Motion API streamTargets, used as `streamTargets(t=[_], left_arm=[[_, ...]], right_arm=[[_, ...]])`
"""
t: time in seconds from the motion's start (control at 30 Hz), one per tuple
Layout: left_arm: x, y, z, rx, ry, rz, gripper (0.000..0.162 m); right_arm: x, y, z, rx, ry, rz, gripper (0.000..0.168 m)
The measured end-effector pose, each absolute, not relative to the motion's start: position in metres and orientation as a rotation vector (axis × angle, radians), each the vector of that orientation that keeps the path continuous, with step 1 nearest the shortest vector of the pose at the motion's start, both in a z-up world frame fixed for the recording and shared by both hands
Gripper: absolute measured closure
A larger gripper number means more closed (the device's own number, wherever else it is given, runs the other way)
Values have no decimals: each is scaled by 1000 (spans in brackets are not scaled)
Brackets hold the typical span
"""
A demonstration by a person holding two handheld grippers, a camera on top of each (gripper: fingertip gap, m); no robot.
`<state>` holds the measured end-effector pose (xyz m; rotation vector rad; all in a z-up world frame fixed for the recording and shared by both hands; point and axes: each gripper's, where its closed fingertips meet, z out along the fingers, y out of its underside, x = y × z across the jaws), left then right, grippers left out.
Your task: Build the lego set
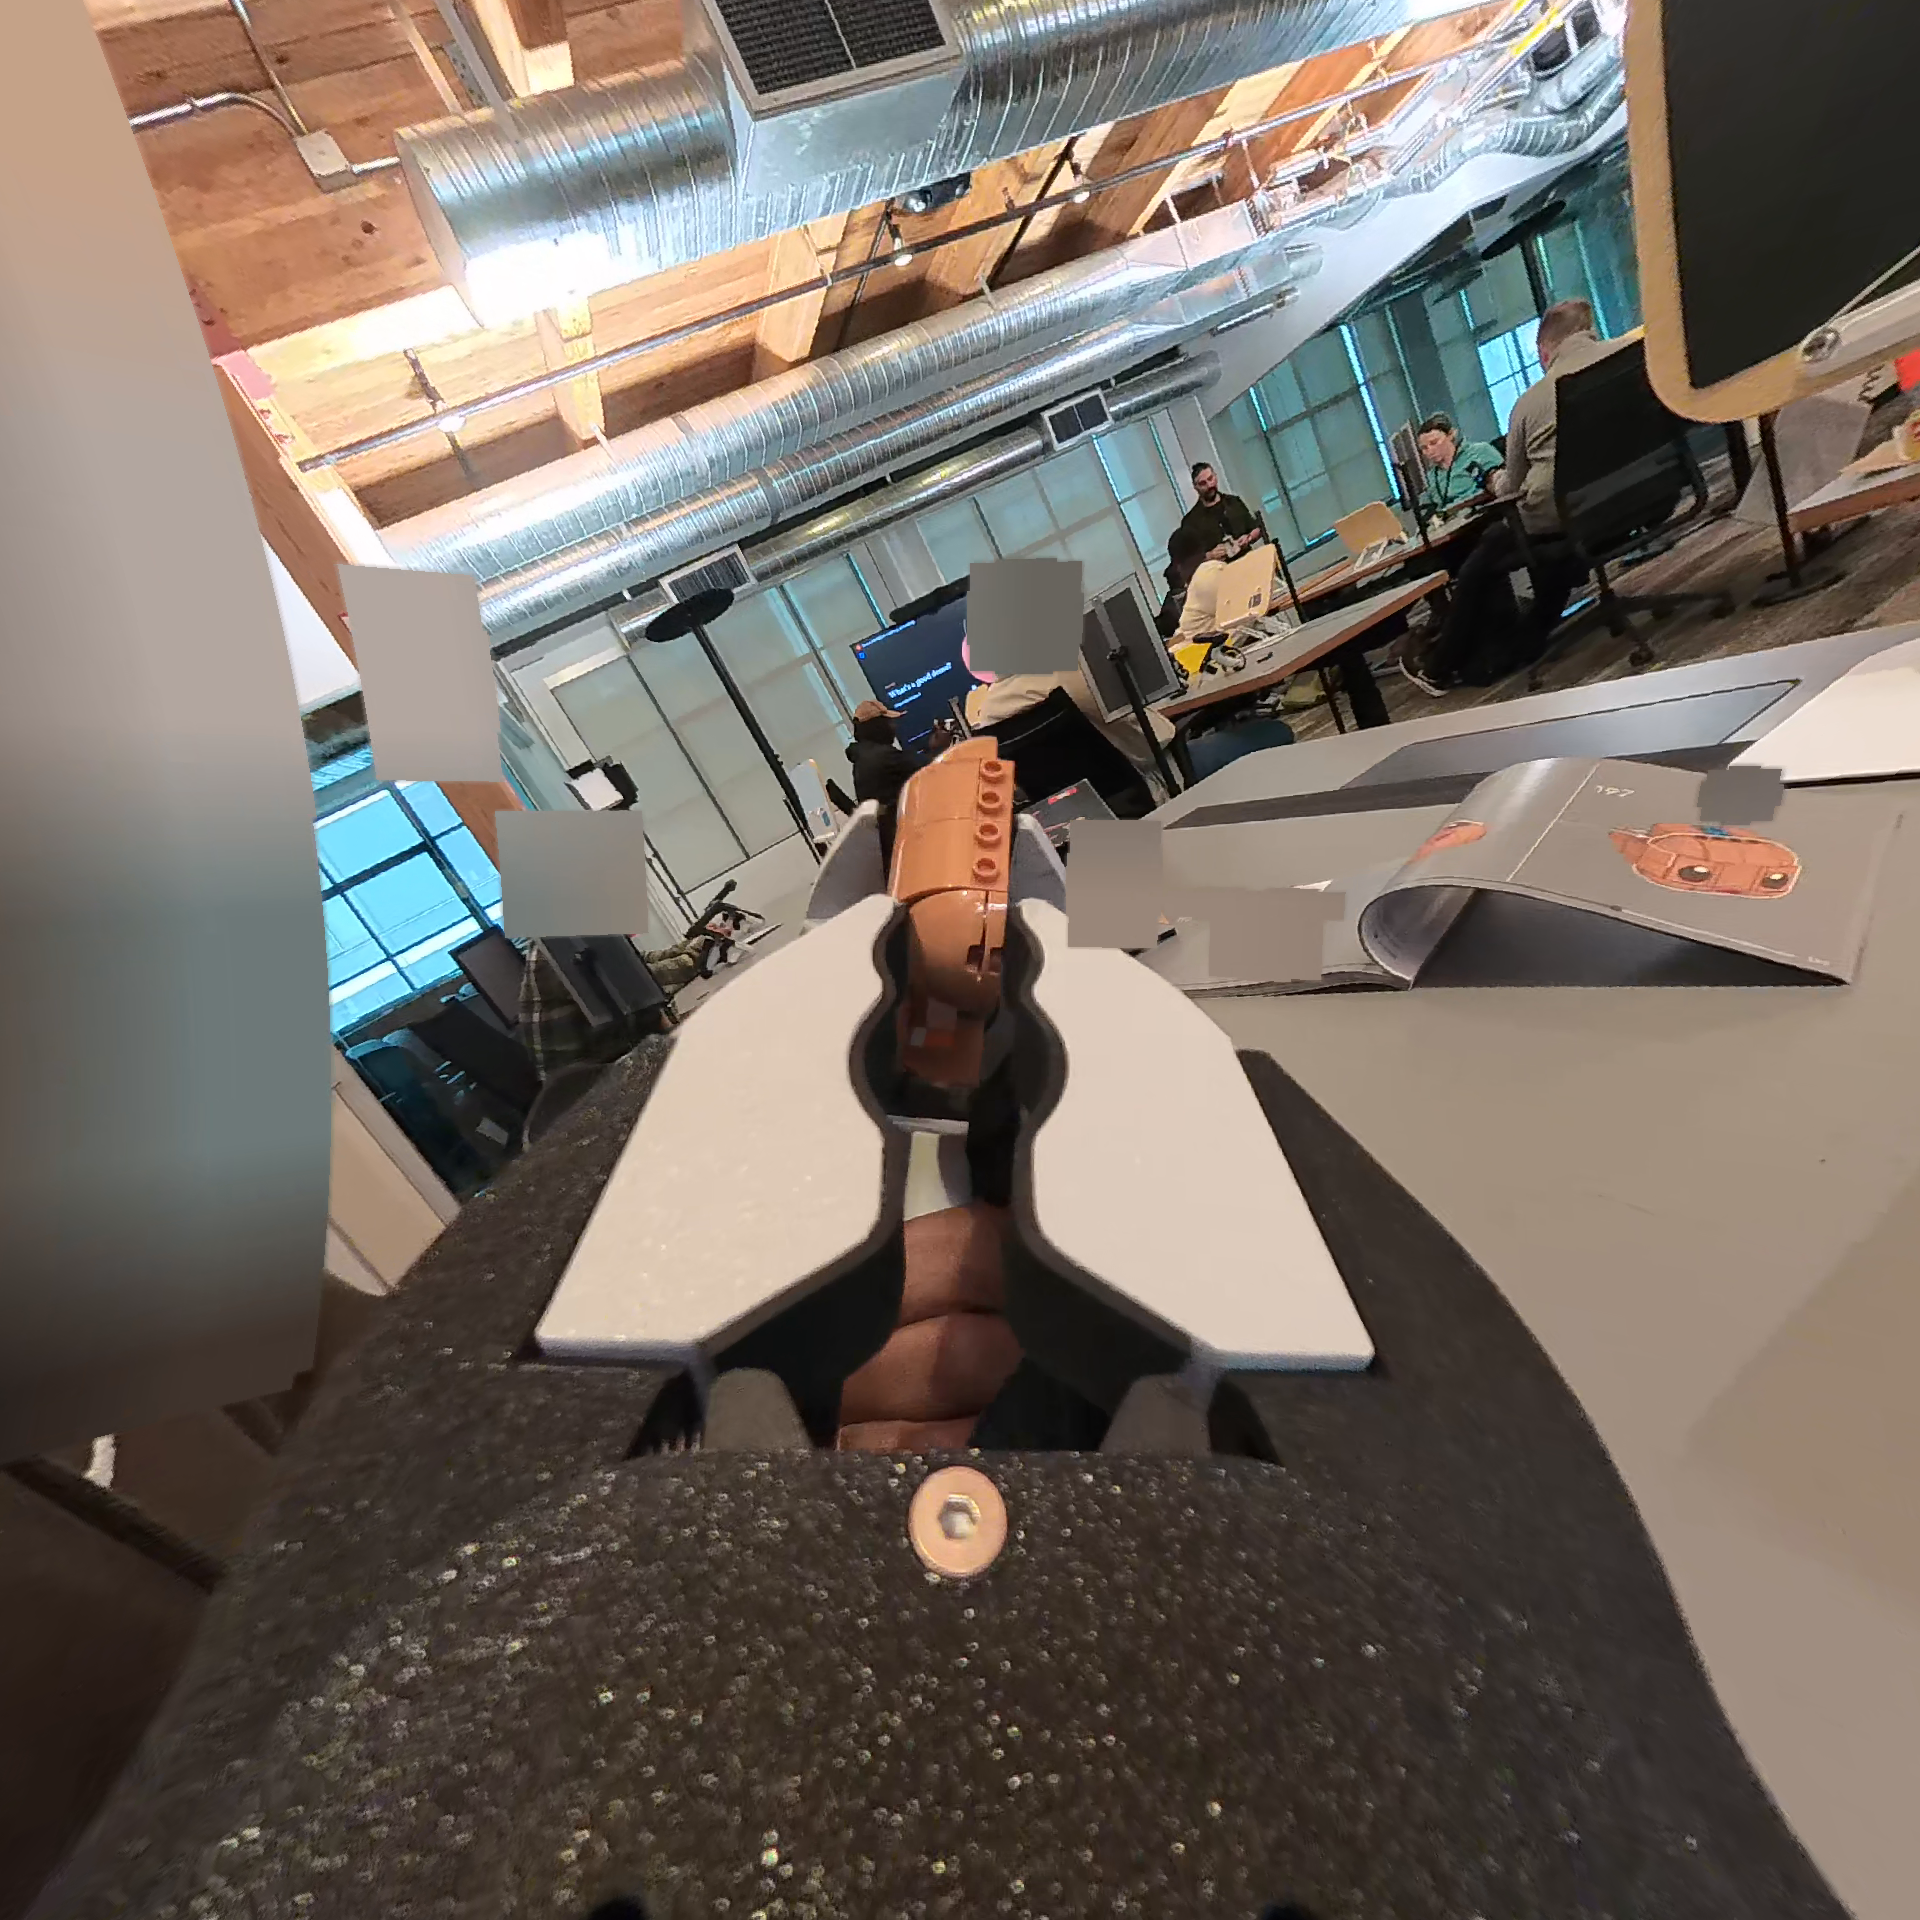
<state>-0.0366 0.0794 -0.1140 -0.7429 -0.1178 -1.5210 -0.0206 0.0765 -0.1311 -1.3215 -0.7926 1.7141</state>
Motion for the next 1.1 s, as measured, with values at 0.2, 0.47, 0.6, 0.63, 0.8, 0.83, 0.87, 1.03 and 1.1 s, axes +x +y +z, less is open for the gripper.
streamTargets(t=[0.2, 0.47, 0.6, 0.63, 0.8, 0.83, 0.87, 1.03, 1.1], left_arm=[[-34, 80, -114, -775, -93, -1505, 135], [-33, 80, -115, -788, -90, -1506, 135], [-33, 80, -115, -783, -91, -1508, 135], [-33, 79, -115, -781, -91, -1510, 135], [-34, 79, -115, -776, -95, -1512, 135], [-34, 79, -114, -774, -94, -1513, 135], [-34, 79, -114, -773, -92, -1511, 135], [-35, 80, -114, -768, -102, -1505, 135], [-38, 80, -114, -741, -121, -1512, 135]], right_arm=[[-19, 76, -132, -1319, -800, 1730, 152], [-19, 76, -133, -1321, -799, 1750, 152], [-19, 76, -132, -1321, -799, 1758, 153], [-18, 76, -132, -1319, -799, 1759, 153], [-19, 76, -132, -1319, -794, 1767, 153], [-19, 75, -131, -1316, -795, 1767, 153], [-19, 75, -131, -1314, -795, 1767, 153], [-20, 77, -131, -1315, -767, 1772, 153], [-21, 77, -132, -1333, -748, 1756, 153]])
